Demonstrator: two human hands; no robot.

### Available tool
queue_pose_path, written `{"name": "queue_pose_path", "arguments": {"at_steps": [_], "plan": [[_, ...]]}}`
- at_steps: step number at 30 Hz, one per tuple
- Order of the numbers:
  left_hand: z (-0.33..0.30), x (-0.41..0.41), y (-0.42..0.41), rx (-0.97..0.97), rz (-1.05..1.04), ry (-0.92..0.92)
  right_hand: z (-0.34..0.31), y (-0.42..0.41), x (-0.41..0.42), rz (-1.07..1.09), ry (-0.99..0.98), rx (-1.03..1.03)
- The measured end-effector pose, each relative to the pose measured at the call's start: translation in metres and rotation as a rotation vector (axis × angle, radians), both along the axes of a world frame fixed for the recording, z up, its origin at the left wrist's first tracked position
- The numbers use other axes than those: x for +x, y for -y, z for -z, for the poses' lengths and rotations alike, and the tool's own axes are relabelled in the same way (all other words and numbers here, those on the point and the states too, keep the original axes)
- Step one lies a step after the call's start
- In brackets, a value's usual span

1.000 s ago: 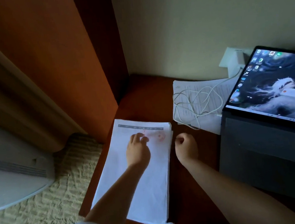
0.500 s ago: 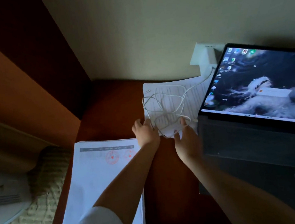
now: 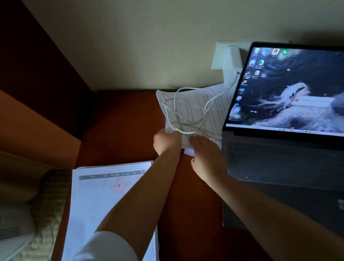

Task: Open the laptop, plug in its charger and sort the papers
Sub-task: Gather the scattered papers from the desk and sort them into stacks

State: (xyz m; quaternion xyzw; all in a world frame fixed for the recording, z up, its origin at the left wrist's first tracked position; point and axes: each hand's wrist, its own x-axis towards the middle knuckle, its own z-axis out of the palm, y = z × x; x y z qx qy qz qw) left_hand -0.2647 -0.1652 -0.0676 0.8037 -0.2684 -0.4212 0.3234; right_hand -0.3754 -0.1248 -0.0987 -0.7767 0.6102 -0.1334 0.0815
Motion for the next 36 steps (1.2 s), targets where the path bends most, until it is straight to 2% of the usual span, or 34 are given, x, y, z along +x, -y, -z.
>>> {"name": "queue_pose_path", "arguments": {"at_steps": [3,5,8,10,12,16,21,22,26,28,30,32,36], "plan": [[-0.002,0.003,0.001,-0.058,-0.089,-0.167,-0.004,0.006,-0.001,0.074,-0.049,0.105],[-0.004,0.003,-0.005,-0.074,-0.145,-0.295,-0.004,0.009,-0.001,0.169,0.018,0.187],[-0.003,-0.002,-0.013,-0.061,-0.258,-0.605,-0.007,0.004,-0.002,0.270,0.127,0.203],[-0.007,-0.009,-0.018,-0.022,-0.281,-0.731,-0.010,-0.001,-0.003,0.245,0.142,0.190],[-0.009,-0.015,-0.019,0.002,-0.289,-0.775,-0.010,-0.003,-0.006,0.209,0.133,0.239],[-0.010,-0.017,-0.025,-0.015,-0.254,-0.645,-0.010,-0.017,-0.013,0.190,0.150,0.162],[-0.002,-0.034,-0.050,-0.086,-0.224,-0.734,-0.003,-0.034,-0.020,0.366,-0.047,0.079],[0.001,-0.039,-0.050,-0.047,-0.191,-0.682,-0.004,-0.034,-0.021,0.380,-0.080,0.042],[-0.002,-0.042,-0.038,0.018,-0.274,-0.505,-0.013,-0.030,-0.026,0.384,-0.161,0.013],[-0.007,-0.032,-0.037,0.021,-0.470,-0.429,-0.015,-0.030,-0.027,0.351,-0.185,0.014],[-0.017,-0.015,-0.040,0.030,-0.435,-0.277,-0.015,-0.032,-0.028,0.305,-0.206,0.034],[-0.023,0.007,-0.042,-0.033,-0.459,-0.056,-0.013,-0.032,-0.025,0.300,-0.205,0.069],[-0.045,0.021,-0.047,-0.213,-0.395,0.080,-0.016,-0.031,-0.021,0.340,-0.235,0.128]]}}
